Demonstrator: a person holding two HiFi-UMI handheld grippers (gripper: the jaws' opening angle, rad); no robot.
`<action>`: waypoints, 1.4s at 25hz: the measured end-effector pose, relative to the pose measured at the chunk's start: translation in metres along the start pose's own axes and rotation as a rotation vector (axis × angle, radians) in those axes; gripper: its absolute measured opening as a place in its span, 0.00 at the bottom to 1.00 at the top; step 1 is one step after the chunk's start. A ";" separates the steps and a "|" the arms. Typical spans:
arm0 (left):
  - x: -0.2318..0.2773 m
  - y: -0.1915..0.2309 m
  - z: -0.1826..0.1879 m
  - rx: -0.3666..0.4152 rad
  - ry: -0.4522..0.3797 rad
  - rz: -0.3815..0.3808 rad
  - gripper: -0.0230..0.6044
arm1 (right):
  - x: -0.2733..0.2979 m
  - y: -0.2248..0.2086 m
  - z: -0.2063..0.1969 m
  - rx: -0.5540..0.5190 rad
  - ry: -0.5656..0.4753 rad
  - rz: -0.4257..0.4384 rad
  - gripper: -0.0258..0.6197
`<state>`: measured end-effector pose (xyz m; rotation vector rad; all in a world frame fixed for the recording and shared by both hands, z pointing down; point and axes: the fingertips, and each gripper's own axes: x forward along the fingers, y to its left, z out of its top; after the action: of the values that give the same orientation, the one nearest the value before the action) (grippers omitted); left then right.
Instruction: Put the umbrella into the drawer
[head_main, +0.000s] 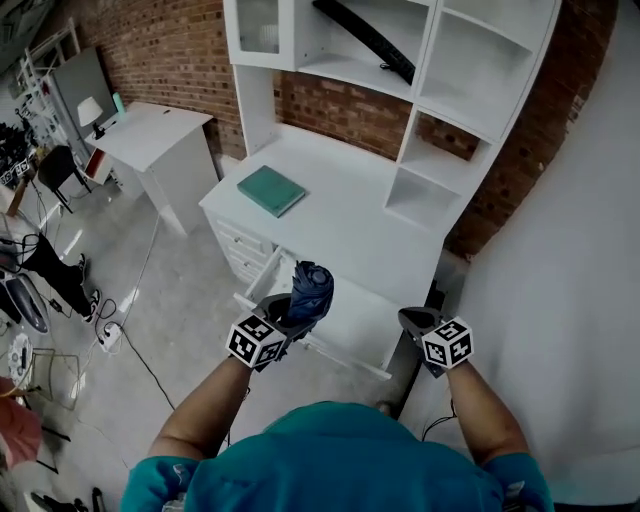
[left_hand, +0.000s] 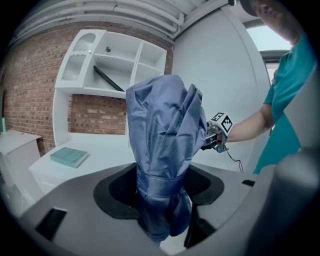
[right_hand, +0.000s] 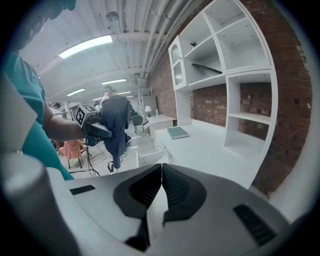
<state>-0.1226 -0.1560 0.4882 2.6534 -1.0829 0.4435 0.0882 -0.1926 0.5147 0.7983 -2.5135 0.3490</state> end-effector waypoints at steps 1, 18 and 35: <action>0.006 0.002 0.001 0.002 0.000 0.034 0.47 | 0.004 -0.010 0.001 -0.019 0.003 0.028 0.08; 0.078 0.060 -0.016 0.161 0.190 0.221 0.47 | 0.082 -0.077 -0.004 -0.090 0.005 0.199 0.08; 0.140 0.098 -0.074 0.439 0.443 0.209 0.47 | 0.127 -0.075 -0.013 -0.117 0.004 0.227 0.08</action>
<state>-0.1105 -0.2887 0.6185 2.5864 -1.2235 1.3762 0.0473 -0.3078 0.5980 0.4686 -2.5990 0.2748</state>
